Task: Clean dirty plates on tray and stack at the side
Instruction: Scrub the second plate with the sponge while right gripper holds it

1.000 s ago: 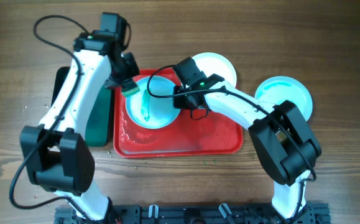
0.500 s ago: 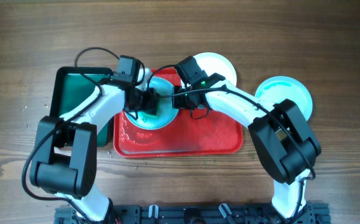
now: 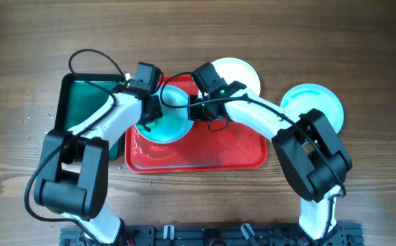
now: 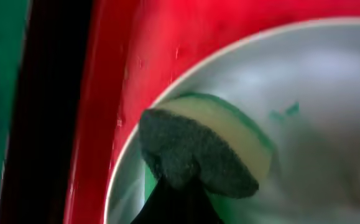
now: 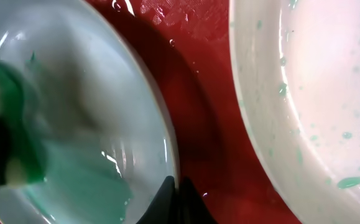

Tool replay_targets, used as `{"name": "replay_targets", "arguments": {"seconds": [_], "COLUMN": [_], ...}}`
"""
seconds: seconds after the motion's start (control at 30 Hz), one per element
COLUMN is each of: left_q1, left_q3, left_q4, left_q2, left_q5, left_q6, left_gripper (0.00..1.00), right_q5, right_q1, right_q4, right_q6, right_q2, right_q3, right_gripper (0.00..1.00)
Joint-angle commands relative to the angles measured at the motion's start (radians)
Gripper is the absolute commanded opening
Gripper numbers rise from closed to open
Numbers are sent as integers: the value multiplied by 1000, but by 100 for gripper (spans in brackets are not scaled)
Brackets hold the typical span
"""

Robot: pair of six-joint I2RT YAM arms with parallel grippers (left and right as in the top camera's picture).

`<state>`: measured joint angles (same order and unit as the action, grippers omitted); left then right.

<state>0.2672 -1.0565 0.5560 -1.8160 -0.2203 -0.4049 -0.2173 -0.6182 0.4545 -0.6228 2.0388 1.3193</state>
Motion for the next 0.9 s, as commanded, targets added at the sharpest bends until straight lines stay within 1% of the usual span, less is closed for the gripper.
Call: {"name": "replay_targets", "arguments": {"seconds": [0.0,0.03,0.1,0.13,0.17,0.2,0.23,0.27,0.3,0.37,0.4,0.43,0.47,0.53,0.57,0.6,0.63,0.7,0.73,0.77,0.8,0.87], "left_q1": [-16,-16,-16,-16,-16,-16,-16,-16,-16,-17,-21,-28,-41,-64,-76,-83,-84,-83,-82,-82,-82,-82], "left_q3": [19,19,19,19,19,19,19,19,19,19,19,19,19,19,19,19,19,19,19,19,19,19], "left_q4": [-162,-231,-319,-328,-319,-278,-244,-170,-115,-37,-40,-68,-122,-207,-228,-210,-179,-35,36,107,145,141], "left_q2": [-37,-37,-37,-37,-37,-37,-37,-37,-37,-37,-37,-37,-37,-37,-37,-37,-37,-37,-37,-37,-37,-37], "left_q5": [-53,15,241,366,455,565,615,679,711,715,676,598,467,311,235,162,138,132,134,155,211,397], "left_q6": [-19,9,117,170,208,270,304,363,408,480,477,430,308,140,29,-124,-221,-480,-572,-630,-620,-462], "left_gripper": [4,4,4,4,4,4,4,4,4,4,4,4,4,4,4,4,4,4,4,4,4,4], "right_q5": [5,5,5,5,5,5,5,5,4,1,1,1,1,1,1,1,1,1,1,1,1,1], "right_q1": [5,5,5,5,5,5,5,5,5,5,5,5,5,5,5,5,5,5,5,5,5,5], "right_q4": [6,5,6,6,6,6,6,6,6,5,5,6,6,6,6,6,6,6,6,6,6,5], "right_q6": [21,21,22,22,23,25,25,25,25,26,25,25,26,26,26,26,25,25,26,25,25,24], "right_q2": [18,18,18,18,18,18,18,18,18,18,18,18,18,18,18,18,18,18,18,18,18,18], "right_q3": [18,18,18,18,18,18,18,18,18,18,18,18,18,18,18,18,18,18,18,18,18,18], "right_gripper": [4,4,4,4,4,4,4,4,4,4,4,4,4,4,4,4,4,4,4,4,4,4]}}
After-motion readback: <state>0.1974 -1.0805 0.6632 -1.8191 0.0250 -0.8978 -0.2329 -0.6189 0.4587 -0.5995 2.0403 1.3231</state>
